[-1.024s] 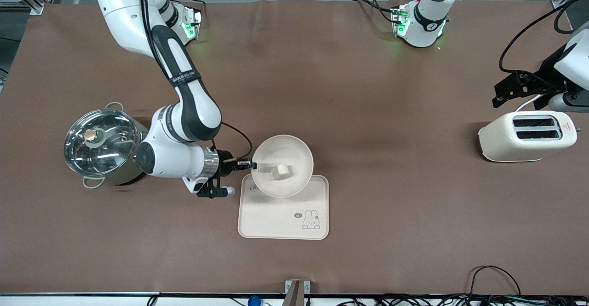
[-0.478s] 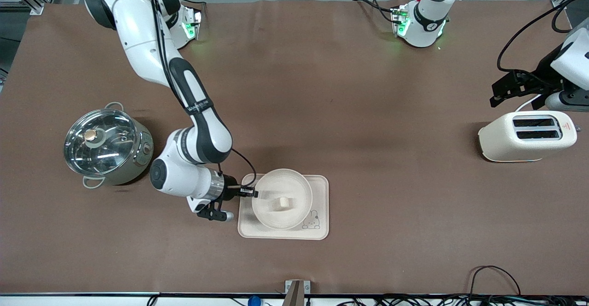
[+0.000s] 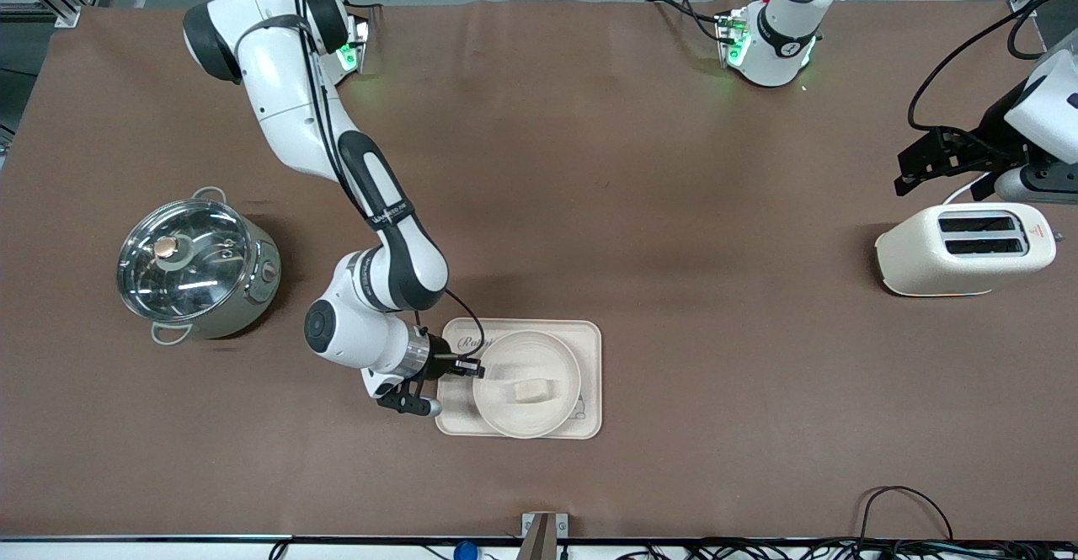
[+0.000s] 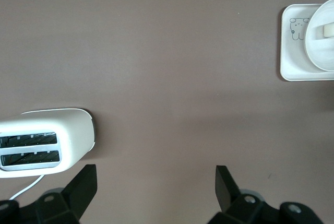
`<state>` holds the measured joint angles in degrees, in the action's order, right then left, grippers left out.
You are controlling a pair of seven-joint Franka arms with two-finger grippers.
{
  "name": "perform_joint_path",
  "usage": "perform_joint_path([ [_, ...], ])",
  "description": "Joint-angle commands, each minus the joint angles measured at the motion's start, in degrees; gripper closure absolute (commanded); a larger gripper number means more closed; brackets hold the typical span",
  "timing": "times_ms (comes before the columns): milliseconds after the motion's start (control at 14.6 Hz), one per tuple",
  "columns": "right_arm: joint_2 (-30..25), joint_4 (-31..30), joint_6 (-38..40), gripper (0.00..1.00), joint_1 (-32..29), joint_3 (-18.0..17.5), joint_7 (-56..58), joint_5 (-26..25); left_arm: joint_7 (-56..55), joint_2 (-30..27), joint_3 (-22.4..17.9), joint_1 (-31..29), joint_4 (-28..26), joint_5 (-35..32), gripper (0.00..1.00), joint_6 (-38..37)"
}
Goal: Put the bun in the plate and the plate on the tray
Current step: 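Slide the plate with the right gripper onto the white tray, then open the right gripper and pull it back from the plate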
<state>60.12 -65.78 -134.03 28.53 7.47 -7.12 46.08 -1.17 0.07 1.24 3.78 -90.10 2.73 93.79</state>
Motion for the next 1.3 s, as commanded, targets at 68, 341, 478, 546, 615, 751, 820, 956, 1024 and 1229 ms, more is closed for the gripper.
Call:
perform_joint_path([
  [68, 1.0, 1.4, -0.2, 0.95, -0.2, -0.3, -0.3, 1.1, 0.6, 0.0, 0.3, 0.0, 0.7, -0.1, 0.0, -0.5],
  [341, 0.1, 1.0, 0.4, 0.0, 0.0, -0.1, -0.3, -0.6, 0.6, -0.1, 0.3, 0.1, 0.6, 0.0, 0.0, -0.4],
  [478, -2.4, 0.9, 3.1, 0.0, -0.6, -0.1, -0.9, -4.1, 0.6, -0.1, 0.3, 0.1, 0.7, 0.0, 0.0, -0.4],
  [546, -3.7, 0.9, 6.8, 0.0, -0.8, 0.3, -1.1, -4.2, 0.6, -0.1, 0.3, 0.1, 0.7, 0.0, 0.0, -0.4],
  [615, -5.3, 1.0, 10.2, 0.0, -1.0, 1.1, -1.1, -4.3, 0.6, 0.0, 0.3, 0.1, 0.7, 0.0, 0.0, -0.4],
  [751, -8.6, 0.9, 16.2, 0.0, -0.9, 4.7, -1.0, -4.7, 0.6, -0.1, 0.3, 0.0, 0.6, 0.0, 0.0, -0.5],
  [820, -10.4, 0.9, 19.9, 0.0, -0.8, 6.6, -1.0, -4.7, 0.6, -0.2, 0.3, 0.0, 0.5, -0.1, 0.0, -0.5],
  [956, -13.7, 1.0, 27.6, 0.0, -0.2, 11.2, -0.7, -5.1, 0.6, -0.2, 0.3, 0.2, 0.6, 0.0, 0.0, -0.5],
  [1024, -16.0, 1.0, 30.4, 0.0, -0.1, 12.9, -0.6, -6.3, 0.5, -0.1, 0.3, 0.3, 0.7, 0.1, 0.0, -0.5],
  [1229, -23.8, 0.8, 38.7, 0.0, -0.7, 13.7, -0.4, -17.4, -1.0, -0.2, 1.0, 0.0, 0.5, 0.5, 0.0, -0.4],
])
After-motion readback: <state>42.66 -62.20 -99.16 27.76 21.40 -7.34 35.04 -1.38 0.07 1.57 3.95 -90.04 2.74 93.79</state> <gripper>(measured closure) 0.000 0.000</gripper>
